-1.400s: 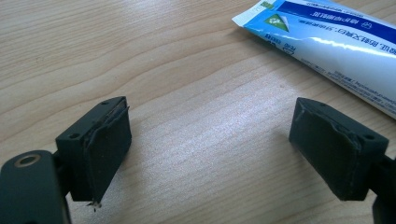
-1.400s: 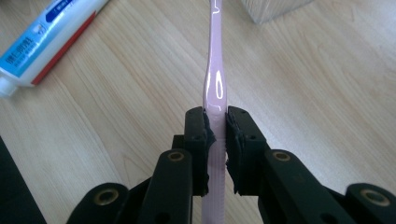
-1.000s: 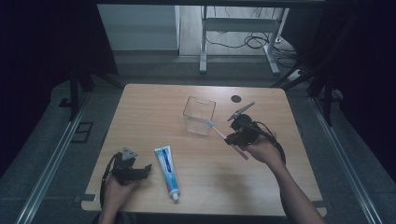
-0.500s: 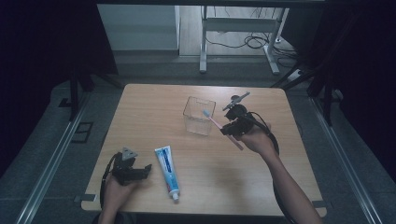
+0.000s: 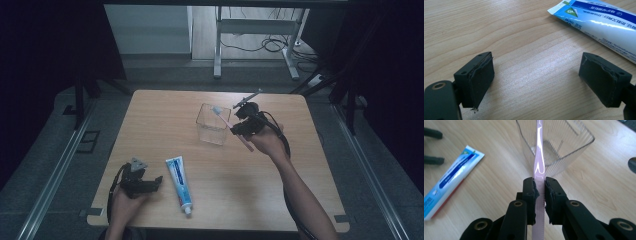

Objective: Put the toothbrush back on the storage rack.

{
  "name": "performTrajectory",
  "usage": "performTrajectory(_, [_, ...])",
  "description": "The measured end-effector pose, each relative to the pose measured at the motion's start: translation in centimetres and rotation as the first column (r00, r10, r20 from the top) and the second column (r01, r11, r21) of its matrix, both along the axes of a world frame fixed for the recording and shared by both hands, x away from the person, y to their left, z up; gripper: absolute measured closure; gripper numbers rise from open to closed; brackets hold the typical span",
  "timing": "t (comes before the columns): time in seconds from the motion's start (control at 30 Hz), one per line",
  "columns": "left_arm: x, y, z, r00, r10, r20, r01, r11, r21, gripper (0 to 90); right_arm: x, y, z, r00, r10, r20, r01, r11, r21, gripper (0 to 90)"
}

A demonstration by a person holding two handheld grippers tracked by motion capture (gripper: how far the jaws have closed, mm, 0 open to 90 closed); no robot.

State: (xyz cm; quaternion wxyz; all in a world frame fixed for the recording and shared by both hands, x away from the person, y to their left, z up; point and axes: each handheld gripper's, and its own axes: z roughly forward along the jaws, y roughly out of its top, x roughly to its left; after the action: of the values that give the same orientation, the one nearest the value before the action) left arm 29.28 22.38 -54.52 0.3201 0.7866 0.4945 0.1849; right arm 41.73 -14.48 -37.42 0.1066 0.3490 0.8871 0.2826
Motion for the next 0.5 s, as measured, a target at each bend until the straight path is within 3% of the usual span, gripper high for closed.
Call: performTrajectory(0.5, [0.0, 0.0, 0.0, 1.0, -0.004, 0.001, 0.004, 1.0, -0.001, 12.9, 1.9, 0.8, 0.4, 0.9986, -0.045, 0.028, 0.044, 0.998, 0.041, 78.7])
